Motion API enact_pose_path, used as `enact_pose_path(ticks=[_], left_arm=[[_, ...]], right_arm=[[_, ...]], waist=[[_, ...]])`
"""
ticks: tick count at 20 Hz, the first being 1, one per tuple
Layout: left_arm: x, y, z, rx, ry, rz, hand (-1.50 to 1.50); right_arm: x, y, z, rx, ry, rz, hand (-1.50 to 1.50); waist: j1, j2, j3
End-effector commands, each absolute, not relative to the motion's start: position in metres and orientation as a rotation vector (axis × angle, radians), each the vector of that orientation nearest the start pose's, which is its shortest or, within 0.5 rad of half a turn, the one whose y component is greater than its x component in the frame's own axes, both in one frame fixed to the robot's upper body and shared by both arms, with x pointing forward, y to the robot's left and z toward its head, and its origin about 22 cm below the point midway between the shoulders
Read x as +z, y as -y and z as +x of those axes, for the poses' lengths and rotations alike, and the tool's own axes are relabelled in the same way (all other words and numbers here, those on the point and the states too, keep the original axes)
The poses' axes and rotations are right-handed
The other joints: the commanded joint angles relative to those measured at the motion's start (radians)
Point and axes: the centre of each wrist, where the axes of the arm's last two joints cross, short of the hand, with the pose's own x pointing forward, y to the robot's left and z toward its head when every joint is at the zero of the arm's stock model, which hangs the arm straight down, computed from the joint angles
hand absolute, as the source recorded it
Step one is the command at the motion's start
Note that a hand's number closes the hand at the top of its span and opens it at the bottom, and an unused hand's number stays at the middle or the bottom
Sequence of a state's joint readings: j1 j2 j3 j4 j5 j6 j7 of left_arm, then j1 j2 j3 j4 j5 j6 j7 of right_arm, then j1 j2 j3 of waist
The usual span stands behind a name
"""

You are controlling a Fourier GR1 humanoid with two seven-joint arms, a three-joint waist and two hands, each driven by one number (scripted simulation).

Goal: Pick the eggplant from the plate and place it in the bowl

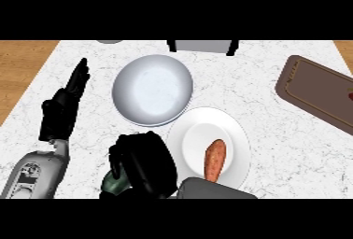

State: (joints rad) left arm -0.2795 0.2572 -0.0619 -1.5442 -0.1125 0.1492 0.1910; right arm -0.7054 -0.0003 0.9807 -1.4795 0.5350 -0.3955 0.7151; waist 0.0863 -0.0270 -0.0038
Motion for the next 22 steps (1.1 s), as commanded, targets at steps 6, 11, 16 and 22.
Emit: enact_pose_path(ticks=[6, 11, 16, 22], left_arm=[[0.078, -0.238, 0.307, -0.232, 1.650, 0.329, 0.00], [0.078, -0.239, 0.303, -0.227, 1.666, 0.343, 0.00], [0.077, -0.255, 0.305, -0.220, 1.662, 0.345, 0.00], [0.078, -0.251, 0.301, -0.210, 1.664, 0.343, 0.00]], right_arm=[[0.123, -0.053, 0.211, 0.728, 1.750, -0.452, 1.50], [0.141, -0.062, 0.239, 0.593, 1.772, -0.508, 1.50], [0.144, -0.063, 0.272, 0.477, 1.813, -0.549, 1.50], [0.120, -0.054, 0.324, 0.514, 1.805, -0.818, 1.50]], waist=[[-0.013, 0.020, 0.000], [-0.013, 0.028, 0.001], [-0.022, 0.035, 0.002], [-0.023, 0.039, 0.002]])
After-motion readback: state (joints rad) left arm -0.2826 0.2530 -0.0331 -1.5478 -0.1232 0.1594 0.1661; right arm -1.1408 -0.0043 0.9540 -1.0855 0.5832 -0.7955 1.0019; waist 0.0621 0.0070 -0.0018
